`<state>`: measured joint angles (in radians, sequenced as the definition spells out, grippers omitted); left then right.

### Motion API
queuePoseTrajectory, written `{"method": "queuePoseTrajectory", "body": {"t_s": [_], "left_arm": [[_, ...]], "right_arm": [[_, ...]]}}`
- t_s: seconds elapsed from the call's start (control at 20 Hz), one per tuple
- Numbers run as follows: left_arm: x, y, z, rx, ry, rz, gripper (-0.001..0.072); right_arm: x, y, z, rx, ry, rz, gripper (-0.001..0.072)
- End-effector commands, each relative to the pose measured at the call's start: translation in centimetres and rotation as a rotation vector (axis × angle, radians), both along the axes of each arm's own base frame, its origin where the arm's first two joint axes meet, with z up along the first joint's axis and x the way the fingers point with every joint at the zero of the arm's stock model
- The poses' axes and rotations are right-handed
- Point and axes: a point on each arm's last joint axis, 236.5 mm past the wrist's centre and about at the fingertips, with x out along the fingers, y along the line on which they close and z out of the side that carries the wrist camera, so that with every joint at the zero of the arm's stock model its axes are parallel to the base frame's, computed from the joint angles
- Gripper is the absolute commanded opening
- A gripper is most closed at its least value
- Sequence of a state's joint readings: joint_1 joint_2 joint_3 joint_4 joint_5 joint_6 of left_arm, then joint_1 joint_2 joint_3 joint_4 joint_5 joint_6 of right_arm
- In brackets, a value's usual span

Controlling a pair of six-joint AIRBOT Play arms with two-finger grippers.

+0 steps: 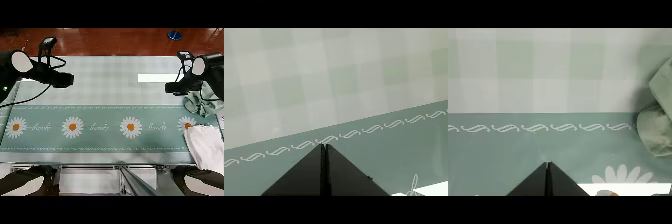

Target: Fold the shirts.

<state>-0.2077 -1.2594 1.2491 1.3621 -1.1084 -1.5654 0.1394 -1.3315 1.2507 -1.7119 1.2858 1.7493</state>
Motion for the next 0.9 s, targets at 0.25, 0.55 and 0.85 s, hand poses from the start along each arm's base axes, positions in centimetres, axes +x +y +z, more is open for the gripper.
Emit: {"method": "queuePoseTrajectory", "body": {"t_s": [0.25,0.55,0.85], "left_arm": [[0.0,0.0,0.0,0.001,0.000,-0.001,0.0020],[0.0,0.0,0.0,0.000,0.000,0.000,0.0020],[3.0,-0.3,1.7,-0.030,-0.142,0.030,0.0019]], "right_arm": [[0.0,0.0,0.0,0.000,0.000,0.000,0.0031],[0.0,0.0,0.0,0.001,0.000,0.000,0.0031],[2.2,0.5,0.6,0.016,-0.096,0.014,0.0031]]}}
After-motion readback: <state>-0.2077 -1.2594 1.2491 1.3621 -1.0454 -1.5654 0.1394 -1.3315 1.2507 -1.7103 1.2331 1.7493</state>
